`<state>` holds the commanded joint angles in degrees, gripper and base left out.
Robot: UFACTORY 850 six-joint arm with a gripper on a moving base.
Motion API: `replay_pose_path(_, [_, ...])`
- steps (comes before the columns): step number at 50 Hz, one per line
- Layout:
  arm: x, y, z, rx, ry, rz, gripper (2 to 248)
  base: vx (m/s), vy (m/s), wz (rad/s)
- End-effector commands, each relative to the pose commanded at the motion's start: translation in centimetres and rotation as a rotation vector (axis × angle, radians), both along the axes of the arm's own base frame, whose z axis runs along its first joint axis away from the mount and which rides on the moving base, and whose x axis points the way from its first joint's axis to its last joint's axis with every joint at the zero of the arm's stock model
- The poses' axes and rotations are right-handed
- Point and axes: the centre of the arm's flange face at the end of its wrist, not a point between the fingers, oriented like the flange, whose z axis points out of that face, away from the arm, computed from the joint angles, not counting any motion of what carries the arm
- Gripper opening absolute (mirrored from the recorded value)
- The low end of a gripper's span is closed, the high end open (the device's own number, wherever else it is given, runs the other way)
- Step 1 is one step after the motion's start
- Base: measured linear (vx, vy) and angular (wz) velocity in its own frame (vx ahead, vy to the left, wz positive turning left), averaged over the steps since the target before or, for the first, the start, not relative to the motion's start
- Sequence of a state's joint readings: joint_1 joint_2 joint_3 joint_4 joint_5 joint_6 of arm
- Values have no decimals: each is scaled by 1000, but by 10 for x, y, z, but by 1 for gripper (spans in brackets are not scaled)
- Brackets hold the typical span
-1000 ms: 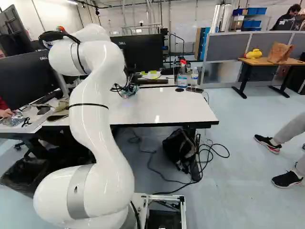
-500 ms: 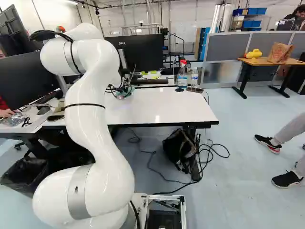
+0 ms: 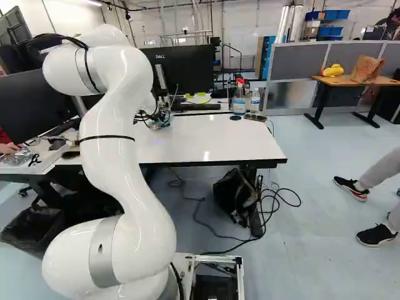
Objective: Clean the table with the green towel
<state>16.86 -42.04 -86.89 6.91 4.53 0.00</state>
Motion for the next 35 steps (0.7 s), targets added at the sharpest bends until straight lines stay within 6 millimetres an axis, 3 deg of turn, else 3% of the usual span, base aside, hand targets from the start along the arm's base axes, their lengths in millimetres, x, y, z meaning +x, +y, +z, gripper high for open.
replay_pose_path(13, [-5,-1,17,5,-18,1,47,0,0,0])
replay_pose_path(21, [-18,-3,29,6,-20,4,47,0,0,0])
replay_pose_path(35, [-43,-4,32,0,1,13,47,0,0,0])
